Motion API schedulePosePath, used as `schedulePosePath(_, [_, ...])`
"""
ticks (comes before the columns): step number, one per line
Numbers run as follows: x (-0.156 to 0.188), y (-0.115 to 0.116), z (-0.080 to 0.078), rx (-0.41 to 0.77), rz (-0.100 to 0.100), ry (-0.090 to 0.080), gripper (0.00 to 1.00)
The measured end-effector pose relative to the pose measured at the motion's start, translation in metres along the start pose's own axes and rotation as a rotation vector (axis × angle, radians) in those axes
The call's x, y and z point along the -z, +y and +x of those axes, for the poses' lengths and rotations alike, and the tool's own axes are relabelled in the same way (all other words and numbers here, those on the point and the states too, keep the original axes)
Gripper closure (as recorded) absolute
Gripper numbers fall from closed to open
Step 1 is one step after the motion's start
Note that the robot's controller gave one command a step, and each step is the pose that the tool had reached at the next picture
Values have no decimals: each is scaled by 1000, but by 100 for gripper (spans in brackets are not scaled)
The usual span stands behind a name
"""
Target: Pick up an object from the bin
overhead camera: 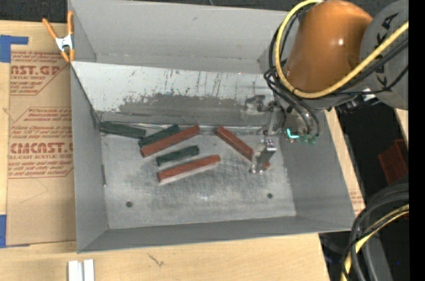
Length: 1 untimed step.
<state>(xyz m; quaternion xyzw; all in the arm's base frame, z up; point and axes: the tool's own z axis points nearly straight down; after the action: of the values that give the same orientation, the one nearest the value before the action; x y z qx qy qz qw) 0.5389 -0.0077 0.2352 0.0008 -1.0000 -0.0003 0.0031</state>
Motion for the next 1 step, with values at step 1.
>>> schedulePosePath(1, [4, 0, -1, 0, 0, -8, 0])
